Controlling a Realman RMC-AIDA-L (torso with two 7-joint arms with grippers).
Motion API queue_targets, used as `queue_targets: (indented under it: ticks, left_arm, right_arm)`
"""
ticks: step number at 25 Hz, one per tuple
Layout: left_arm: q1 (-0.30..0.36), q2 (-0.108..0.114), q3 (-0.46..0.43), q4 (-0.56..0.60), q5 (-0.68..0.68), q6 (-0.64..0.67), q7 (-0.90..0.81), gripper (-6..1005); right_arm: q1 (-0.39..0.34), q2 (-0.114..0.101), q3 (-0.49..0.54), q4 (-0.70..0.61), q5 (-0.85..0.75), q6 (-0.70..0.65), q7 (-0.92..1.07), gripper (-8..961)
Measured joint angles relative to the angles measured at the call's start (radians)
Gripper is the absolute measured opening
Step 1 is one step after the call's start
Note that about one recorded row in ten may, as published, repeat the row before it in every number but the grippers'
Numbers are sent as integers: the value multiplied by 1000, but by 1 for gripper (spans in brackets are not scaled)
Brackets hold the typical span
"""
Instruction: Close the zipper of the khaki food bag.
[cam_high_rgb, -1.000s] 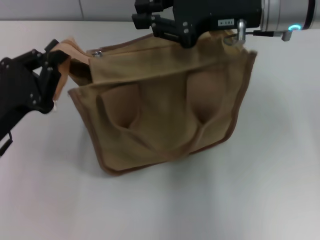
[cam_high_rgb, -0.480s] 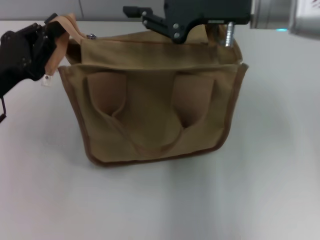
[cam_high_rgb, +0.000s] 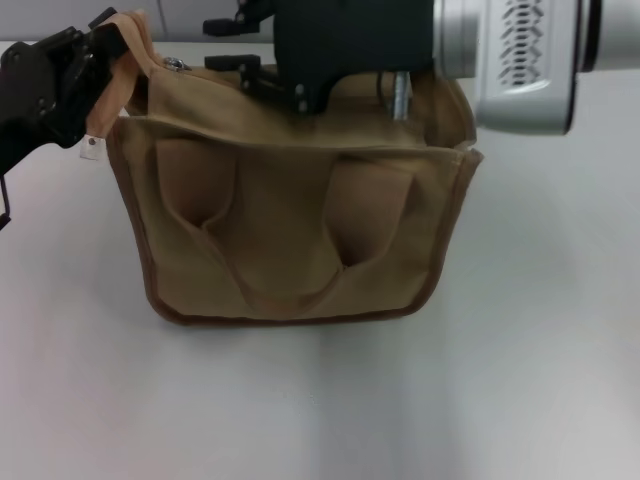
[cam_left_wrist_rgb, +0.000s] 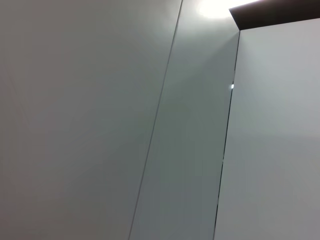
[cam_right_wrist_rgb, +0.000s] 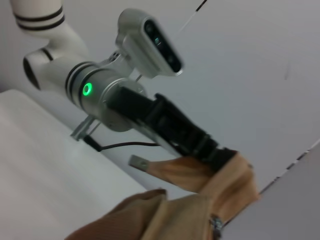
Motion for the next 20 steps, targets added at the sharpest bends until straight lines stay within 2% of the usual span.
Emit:
queue_targets:
  ticks: [4,13,20]
  left_arm:
    - [-6,-10,4,2,0,1,9,56]
    - [-7,-16,10,1,0,1,12,57]
    - [-8,-21,35,3,-2,4,12,58]
  right_arm:
    - [7,1,-89,-8,12,65,-1,200]
    - [9,1,-153,-13,56,98,-4,199]
    - [5,2,-251,-14,148,204,-60,193]
